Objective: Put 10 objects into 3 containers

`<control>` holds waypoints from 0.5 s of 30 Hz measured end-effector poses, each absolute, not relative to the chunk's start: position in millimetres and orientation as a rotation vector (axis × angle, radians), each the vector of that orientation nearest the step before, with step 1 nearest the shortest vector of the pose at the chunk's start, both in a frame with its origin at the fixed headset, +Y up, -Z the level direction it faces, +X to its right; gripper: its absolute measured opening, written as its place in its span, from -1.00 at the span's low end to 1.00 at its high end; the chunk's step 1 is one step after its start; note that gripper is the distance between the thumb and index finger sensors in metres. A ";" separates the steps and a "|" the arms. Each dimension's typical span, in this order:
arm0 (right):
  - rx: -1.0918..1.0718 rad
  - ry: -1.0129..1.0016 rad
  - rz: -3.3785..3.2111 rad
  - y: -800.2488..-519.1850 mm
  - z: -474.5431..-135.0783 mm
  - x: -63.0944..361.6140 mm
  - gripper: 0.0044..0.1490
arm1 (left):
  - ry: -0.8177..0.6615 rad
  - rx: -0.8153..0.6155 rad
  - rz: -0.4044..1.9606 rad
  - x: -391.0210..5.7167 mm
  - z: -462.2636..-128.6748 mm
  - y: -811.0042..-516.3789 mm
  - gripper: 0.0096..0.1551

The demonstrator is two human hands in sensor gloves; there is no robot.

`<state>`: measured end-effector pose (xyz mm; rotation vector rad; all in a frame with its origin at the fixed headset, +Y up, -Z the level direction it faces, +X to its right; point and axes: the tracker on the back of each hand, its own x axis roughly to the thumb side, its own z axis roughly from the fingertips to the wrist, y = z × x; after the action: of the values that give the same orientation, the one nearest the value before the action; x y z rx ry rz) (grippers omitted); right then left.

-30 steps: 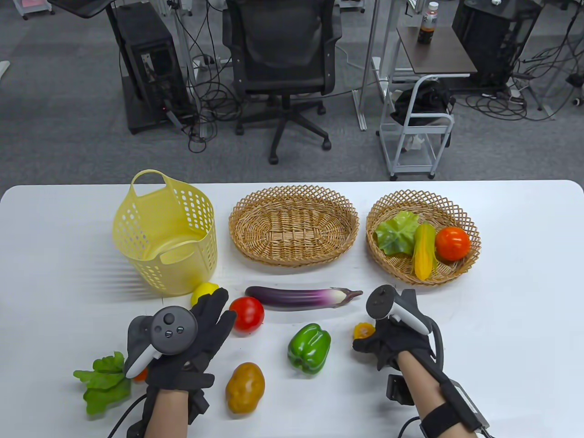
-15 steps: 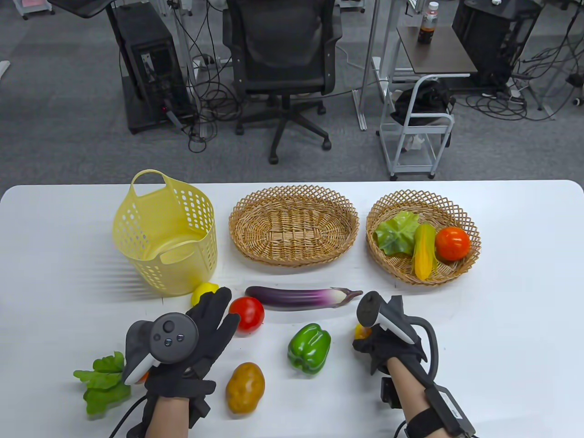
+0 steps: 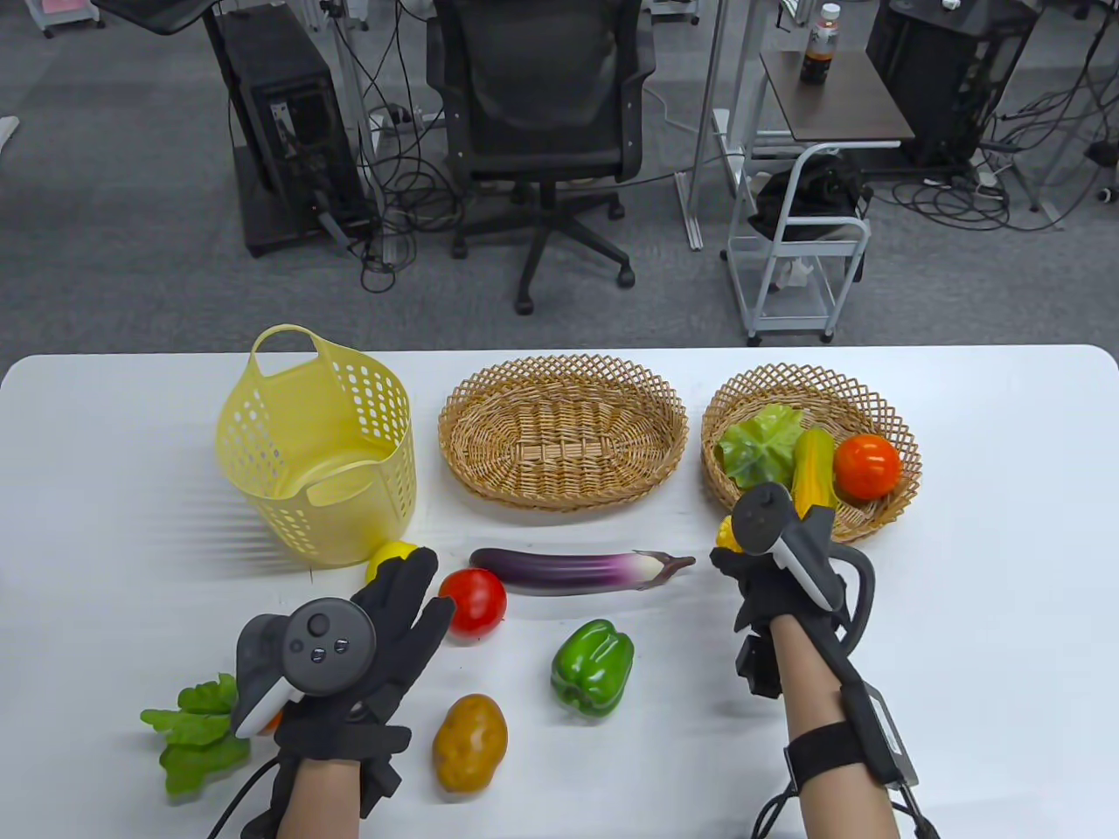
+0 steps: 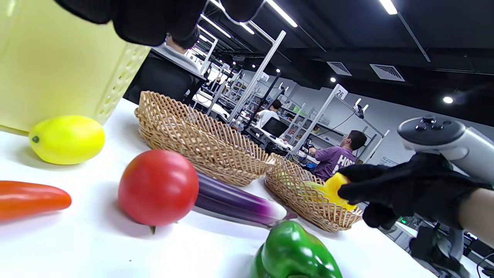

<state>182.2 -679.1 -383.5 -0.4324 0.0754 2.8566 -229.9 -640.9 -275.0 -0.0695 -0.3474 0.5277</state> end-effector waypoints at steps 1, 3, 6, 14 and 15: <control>-0.459 0.058 2.843 -676.3 -388.2 184.2 0.00 | -0.347 -0.071 0.526 -229.7 -274.7 -640.6 -0.15; -0.519 0.037 2.809 -674.1 -396.5 187.7 0.00 | -0.348 -0.064 0.515 -228.3 -273.5 -639.4 -0.14; -0.587 0.091 2.783 -676.0 -408.5 190.4 0.00 | -0.345 -0.056 0.497 -226.9 -272.4 -638.2 -0.14; -0.695 0.124 2.696 -689.2 -430.0 194.8 0.01 | -0.324 -0.063 0.491 -229.3 -275.8 -641.7 -0.15; -0.704 0.117 2.677 -691.3 -432.6 196.3 0.01 | -0.323 -0.064 0.490 -229.4 -276.0 -641.9 -0.15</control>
<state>196.3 -691.3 -432.6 -0.7036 0.1172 2.6769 -229.4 -641.9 -276.0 -0.0636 -0.3226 0.4902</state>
